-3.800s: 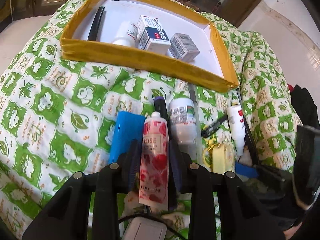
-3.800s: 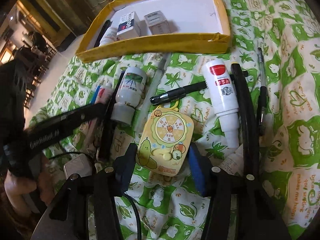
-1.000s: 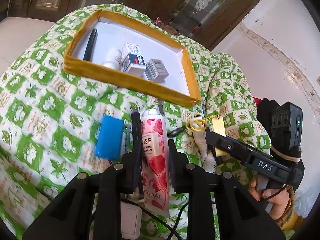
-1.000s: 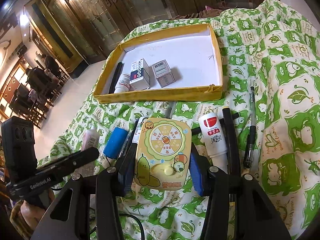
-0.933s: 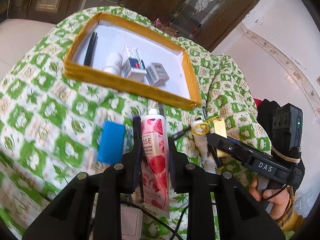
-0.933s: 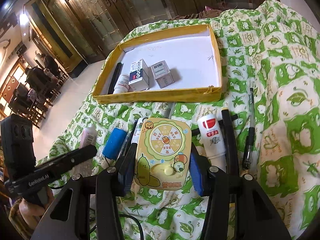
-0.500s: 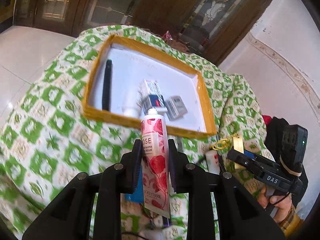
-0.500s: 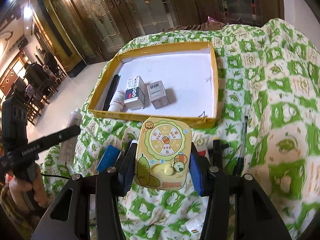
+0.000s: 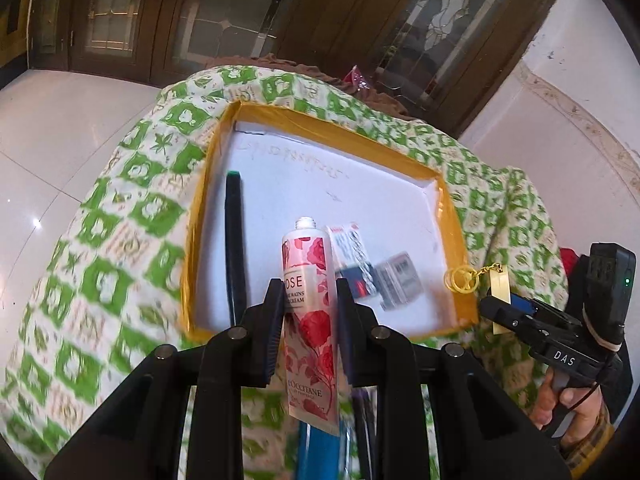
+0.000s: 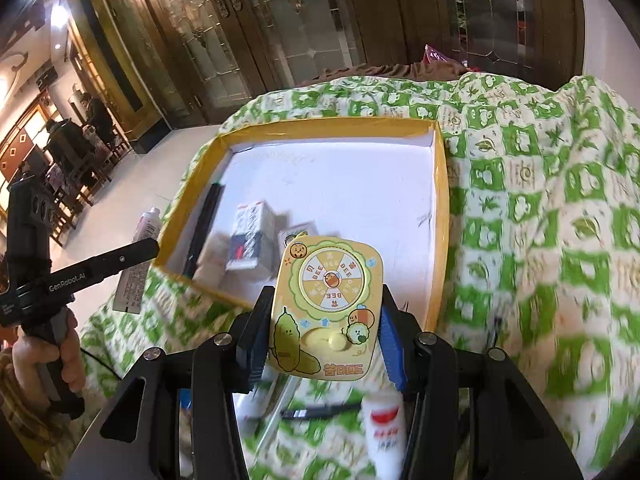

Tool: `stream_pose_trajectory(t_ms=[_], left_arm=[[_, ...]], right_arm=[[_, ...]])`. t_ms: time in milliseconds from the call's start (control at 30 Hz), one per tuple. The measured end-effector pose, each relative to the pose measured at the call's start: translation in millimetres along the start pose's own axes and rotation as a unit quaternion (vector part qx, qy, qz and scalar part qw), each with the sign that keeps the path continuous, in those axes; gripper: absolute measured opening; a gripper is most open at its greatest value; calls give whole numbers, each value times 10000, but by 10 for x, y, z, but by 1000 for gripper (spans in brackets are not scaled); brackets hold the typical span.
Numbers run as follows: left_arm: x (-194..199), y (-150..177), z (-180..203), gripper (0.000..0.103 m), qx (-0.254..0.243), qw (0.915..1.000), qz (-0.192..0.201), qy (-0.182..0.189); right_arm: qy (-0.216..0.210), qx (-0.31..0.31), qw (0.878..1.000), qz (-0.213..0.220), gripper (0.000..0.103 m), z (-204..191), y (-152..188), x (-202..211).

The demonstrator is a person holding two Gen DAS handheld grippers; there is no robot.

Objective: Organize rigid objects
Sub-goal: 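Lower the tube and toy into the tray and open both grippers, then withdraw both grippers from the tray toward the remaining items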

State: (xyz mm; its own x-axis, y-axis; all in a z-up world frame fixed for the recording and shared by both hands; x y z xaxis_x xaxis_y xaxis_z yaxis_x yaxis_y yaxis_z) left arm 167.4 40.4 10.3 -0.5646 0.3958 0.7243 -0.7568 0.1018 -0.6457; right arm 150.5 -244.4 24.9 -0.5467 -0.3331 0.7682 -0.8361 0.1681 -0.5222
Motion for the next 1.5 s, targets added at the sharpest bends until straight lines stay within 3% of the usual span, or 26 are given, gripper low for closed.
stream_pose_trajectory(t_ms=[200,367,600,900,1000,1100,1167,1267,1367,1500], left_arm=[[-341,-187,-109,22,116,9998,-141,-6],[-594,-299,-127,22,-32,9994,-246,-226],[-862,-268,-162,22,-131,9979,-438,-469],[-863,-254,-140,23,-294,9962,-503,-655],[-818,-215,-130,32,-257,9975,-510,-419],[-732,-195,-65,43,-309,9977,-438,-408],[-598,-163,-41,54,-220,9984,-326,-400],[-362,-59,-25,56,35,9996,-120,-269],[-96,187,-19,65,377,9992,77,-146],[193,681,-81,67,989,9950,150,-15]], right_arm=[[176,-28,9998,-39,44,35,-267,-347],[300,-3,9995,-65,44,78,-407,-597],[732,342,9966,-140,44,117,-395,-810],[1096,571,9919,-287,44,172,-350,-1004],[1041,593,9924,-270,49,160,-330,-991],[986,636,9930,-168,61,141,-279,-983],[960,611,9934,-133,62,138,-231,-942],[848,379,9957,-58,62,170,-129,-786],[593,17,9982,111,68,202,-22,-511],[210,-420,9982,360,79,248,181,-106]])
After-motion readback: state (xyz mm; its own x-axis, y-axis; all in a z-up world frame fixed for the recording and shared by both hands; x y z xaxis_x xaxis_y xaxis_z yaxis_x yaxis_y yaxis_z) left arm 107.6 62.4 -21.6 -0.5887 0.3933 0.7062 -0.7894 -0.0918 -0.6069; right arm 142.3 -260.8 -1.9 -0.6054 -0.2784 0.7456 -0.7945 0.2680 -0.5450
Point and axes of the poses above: each gripper's, at about its wrist camera, not at the fingertips, and x roughly against the way its jaws point, z to its right, y to its underside, the point moved 1 cm from there along -x, roughly the way its jaws point, and after that the axes turned 14 degrees about -x, right-handed, at the moved point
